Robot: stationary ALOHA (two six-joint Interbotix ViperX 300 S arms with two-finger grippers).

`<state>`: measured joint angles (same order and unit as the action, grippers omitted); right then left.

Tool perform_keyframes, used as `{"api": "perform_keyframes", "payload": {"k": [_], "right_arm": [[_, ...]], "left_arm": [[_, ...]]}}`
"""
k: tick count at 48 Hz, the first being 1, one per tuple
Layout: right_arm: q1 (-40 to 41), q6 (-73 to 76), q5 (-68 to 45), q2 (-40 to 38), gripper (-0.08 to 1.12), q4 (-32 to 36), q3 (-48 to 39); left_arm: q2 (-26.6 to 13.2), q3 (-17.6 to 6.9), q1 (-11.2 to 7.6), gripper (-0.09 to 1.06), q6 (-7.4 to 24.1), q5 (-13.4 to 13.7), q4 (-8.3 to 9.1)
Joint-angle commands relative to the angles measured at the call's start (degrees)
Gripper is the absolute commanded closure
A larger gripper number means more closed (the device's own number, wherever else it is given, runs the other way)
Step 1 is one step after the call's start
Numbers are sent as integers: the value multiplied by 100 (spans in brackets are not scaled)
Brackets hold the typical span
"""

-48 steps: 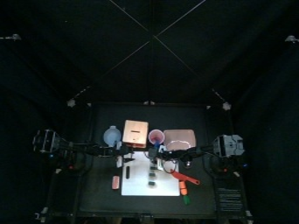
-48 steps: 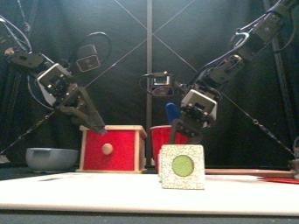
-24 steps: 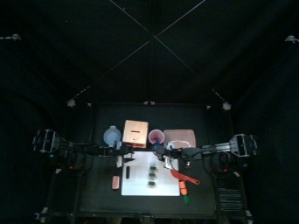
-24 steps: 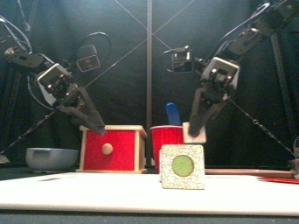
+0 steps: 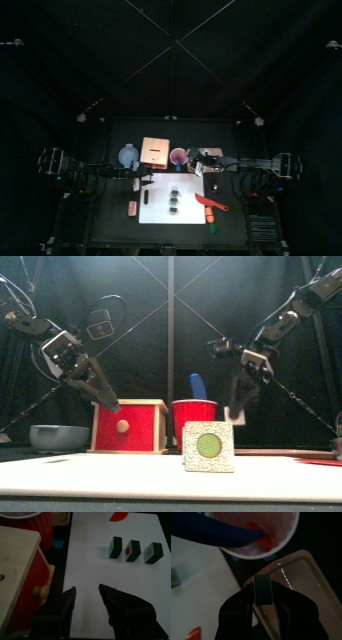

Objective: Place sushi on board then cut the sushi with the knife then place the pieces on the plate
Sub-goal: Place the 4 sushi pieces on the plate

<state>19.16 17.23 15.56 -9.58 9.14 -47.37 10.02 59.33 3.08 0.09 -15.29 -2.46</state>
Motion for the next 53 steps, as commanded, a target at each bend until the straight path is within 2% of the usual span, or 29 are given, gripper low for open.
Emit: {"api": "perform_keyframes", "payload": {"k": [1, 17, 30, 42, 53], "right_arm": [[308, -18, -97, 220, 48, 123, 44], [642, -18, -149, 773, 26, 237, 88], [483, -18, 123, 62, 24, 229, 141], [-800, -9, 255, -624, 24, 62, 299], [-1863, -9, -9, -176, 24, -404, 677]], "left_arm": [[18, -44, 18, 16, 0, -18, -35], [26, -35, 18, 16, 0, -9, -35], [18, -35, 26, 16, -9, -9, -35], [18, -44, 18, 16, -9, -9, -53], [26, -53, 18, 16, -9, -9, -114]]}}
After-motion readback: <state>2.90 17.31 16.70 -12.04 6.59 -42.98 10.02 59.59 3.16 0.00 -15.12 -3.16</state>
